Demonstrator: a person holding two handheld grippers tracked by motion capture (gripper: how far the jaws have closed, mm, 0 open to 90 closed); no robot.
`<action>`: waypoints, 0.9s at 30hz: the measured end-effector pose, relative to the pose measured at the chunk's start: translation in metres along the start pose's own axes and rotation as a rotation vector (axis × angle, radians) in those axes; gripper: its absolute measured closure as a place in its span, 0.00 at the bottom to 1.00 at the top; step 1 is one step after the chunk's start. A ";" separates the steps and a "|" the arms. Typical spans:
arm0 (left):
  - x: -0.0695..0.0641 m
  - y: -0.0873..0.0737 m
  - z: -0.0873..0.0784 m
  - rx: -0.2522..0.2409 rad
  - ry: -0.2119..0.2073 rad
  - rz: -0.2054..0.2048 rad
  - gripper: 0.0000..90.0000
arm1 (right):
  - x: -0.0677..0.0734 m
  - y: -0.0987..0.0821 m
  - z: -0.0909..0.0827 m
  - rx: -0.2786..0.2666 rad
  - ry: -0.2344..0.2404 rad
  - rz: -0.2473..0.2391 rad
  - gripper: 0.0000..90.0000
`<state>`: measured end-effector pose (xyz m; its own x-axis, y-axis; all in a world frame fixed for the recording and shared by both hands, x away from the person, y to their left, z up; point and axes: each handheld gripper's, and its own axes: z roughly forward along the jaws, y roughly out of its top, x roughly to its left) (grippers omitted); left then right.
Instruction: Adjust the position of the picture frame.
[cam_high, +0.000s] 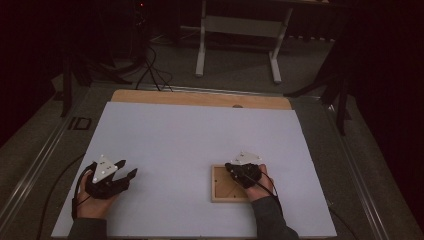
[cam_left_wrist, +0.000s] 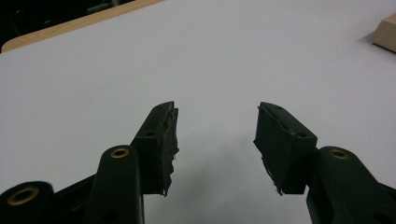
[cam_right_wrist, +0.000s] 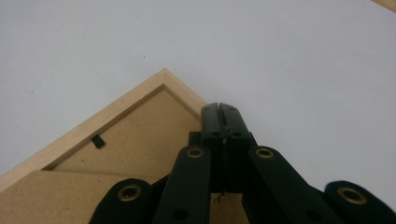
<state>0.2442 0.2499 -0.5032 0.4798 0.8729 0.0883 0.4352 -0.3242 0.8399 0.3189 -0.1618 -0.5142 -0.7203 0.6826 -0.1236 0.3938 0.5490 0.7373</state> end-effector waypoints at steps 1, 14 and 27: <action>0.000 0.000 0.000 0.000 -0.001 0.000 0.53 | 0.000 0.001 0.001 0.001 0.000 0.001 1.00; -0.010 0.004 0.005 -0.007 -0.040 0.012 0.54 | 0.003 0.012 0.010 0.019 0.003 -0.029 1.00; -0.009 0.003 0.003 -0.017 -0.042 0.000 0.54 | -0.002 0.002 -0.023 -0.007 0.013 0.001 1.00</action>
<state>0.2440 0.2398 -0.5030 0.5114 0.8568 0.0667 0.4222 -0.3181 0.8489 0.3081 -0.1728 -0.4971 -0.7271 0.6769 -0.1145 0.3905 0.5449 0.7420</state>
